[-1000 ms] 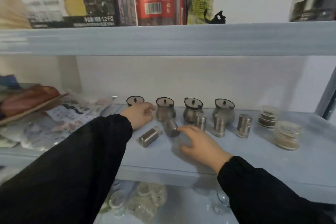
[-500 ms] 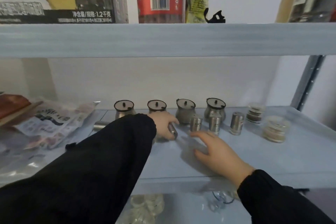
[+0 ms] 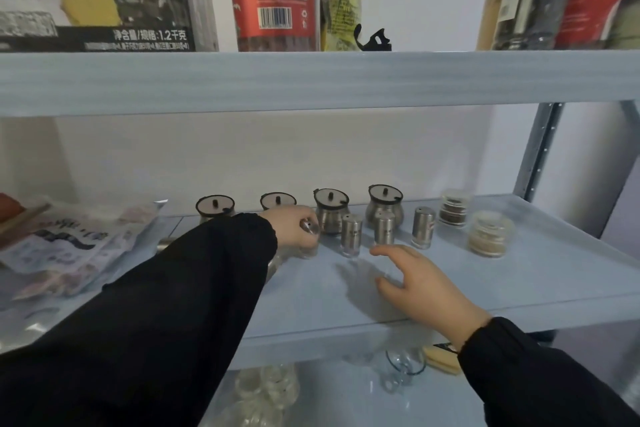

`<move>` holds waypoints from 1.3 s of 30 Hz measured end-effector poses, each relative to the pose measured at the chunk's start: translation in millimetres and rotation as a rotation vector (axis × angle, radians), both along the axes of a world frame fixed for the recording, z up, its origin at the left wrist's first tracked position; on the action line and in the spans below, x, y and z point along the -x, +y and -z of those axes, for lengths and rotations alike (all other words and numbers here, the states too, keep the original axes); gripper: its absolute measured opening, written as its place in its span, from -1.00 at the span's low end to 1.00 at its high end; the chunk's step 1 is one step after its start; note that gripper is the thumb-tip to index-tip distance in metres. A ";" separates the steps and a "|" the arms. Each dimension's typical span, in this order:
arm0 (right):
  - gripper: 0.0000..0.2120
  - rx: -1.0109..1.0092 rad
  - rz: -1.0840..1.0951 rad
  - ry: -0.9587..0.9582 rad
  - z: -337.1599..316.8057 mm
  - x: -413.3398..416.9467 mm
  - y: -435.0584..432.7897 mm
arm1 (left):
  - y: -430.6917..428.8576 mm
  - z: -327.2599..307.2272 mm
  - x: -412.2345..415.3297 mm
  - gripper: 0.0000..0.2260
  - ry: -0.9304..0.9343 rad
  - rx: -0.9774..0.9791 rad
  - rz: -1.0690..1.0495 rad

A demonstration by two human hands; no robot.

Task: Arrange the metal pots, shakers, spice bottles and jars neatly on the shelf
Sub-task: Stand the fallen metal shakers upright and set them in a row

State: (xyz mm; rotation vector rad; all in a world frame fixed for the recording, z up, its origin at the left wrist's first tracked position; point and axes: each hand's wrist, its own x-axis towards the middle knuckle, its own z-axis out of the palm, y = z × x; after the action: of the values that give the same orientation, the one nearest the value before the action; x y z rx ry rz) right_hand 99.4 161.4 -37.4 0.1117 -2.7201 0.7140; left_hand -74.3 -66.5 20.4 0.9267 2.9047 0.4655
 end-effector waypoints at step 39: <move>-0.58 0.061 -0.036 0.001 -1.1 -21.4 46.8 | 1.8 3.9 -19.8 -0.66 -0.059 -0.271 -0.180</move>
State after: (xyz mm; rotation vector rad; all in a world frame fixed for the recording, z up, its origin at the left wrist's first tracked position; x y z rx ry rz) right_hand 120.8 208.1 -36.3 0.1470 -2.6985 0.8065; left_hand -54.5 -64.7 16.6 0.6638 2.9320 0.9004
